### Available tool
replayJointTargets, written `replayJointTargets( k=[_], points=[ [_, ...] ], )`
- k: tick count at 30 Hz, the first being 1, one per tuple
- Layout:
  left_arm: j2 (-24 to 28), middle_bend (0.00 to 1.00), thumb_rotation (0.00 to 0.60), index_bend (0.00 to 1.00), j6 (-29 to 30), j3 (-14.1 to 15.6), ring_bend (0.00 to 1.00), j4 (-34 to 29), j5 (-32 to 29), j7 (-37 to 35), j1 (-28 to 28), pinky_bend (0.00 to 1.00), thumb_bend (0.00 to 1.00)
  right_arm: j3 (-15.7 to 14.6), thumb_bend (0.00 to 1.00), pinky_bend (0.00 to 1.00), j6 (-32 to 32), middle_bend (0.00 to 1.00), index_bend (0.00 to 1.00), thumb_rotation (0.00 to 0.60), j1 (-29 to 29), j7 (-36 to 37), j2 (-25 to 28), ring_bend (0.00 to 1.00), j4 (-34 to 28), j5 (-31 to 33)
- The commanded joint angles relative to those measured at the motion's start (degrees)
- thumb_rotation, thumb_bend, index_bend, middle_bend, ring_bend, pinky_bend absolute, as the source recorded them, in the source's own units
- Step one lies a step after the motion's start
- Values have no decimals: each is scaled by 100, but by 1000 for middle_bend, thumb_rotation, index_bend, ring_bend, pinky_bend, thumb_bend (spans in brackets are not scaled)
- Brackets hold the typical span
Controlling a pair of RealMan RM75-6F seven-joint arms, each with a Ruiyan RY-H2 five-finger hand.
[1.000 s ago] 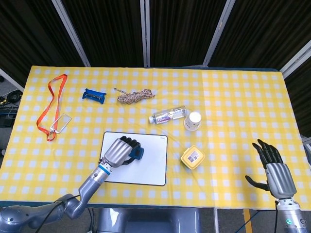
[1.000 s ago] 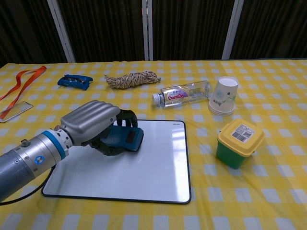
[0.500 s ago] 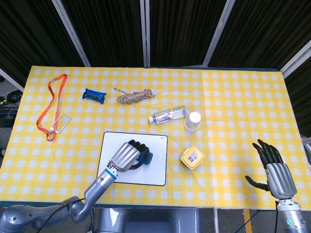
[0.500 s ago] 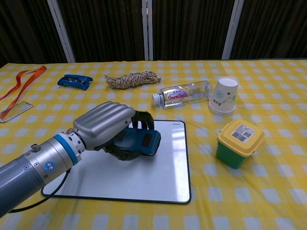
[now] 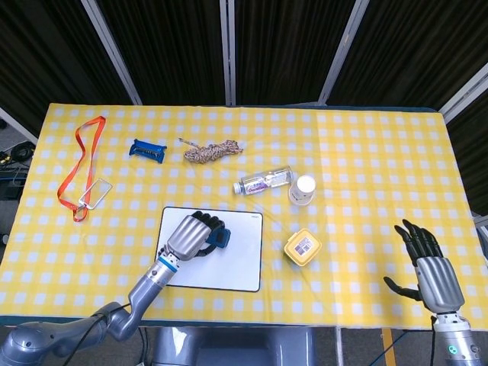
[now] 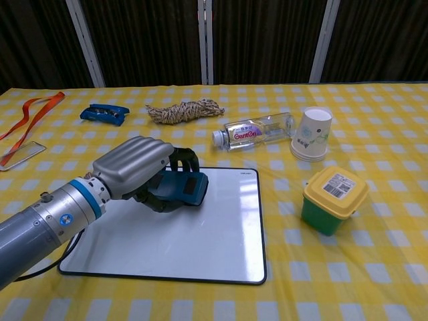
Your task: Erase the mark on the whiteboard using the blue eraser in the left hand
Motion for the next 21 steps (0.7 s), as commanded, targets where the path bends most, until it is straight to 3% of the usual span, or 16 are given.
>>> replayJointTargets(
  k=[1,21],
  points=[
    [-41,567,600,767,72,50,525,163,41,-57,24,494,615,5,72,0,-1,0,11,600,0,17,5,0,3,10],
    [67,567,600,768,284,157,525,742,70,-621,183,494,615,-14,72,0,16,0,11,600,-4,-48,-20,0,-16,-31]
  ],
)
